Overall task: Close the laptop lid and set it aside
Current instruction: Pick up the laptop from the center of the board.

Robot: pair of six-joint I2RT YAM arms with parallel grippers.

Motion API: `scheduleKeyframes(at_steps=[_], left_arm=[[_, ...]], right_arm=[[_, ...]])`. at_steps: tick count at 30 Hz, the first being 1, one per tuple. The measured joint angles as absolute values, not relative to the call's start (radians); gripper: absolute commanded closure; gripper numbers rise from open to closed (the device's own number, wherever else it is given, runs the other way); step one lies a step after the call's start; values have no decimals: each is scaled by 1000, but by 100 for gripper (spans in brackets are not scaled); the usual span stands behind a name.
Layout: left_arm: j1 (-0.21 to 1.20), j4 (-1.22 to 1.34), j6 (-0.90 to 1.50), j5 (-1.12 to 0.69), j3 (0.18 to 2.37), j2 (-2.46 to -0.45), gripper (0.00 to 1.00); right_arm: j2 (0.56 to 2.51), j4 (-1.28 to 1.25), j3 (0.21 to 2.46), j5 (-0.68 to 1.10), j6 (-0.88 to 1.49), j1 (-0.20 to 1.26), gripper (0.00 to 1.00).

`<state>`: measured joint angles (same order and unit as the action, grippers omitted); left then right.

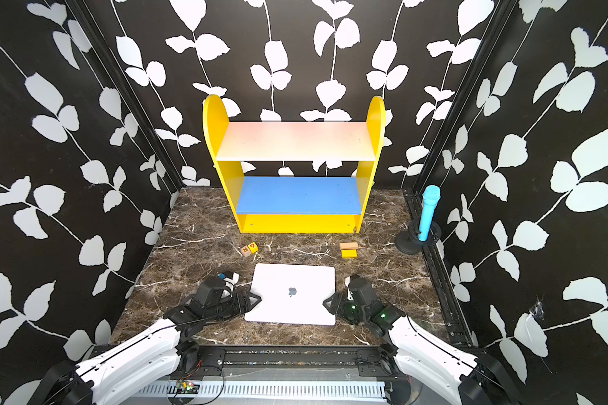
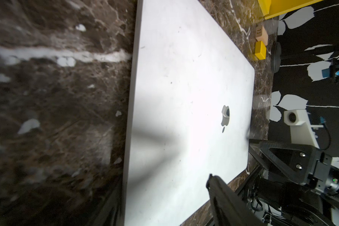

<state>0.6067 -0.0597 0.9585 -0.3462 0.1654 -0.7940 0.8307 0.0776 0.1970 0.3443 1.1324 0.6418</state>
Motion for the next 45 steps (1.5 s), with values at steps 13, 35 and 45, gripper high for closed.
scheduleKeyframes(at_steps=[13,35,45], left_arm=[[605,-18,1000,-339,133,-764,35],[609,113,1101,-431,94,-677,49],[610,181,1149,-448,95,-659,70]], right_arm=[[822,56,186,318,1182,640,45],[792,-137,181,361,1236,641,44],[781,-115,174,367,1253,643,35]])
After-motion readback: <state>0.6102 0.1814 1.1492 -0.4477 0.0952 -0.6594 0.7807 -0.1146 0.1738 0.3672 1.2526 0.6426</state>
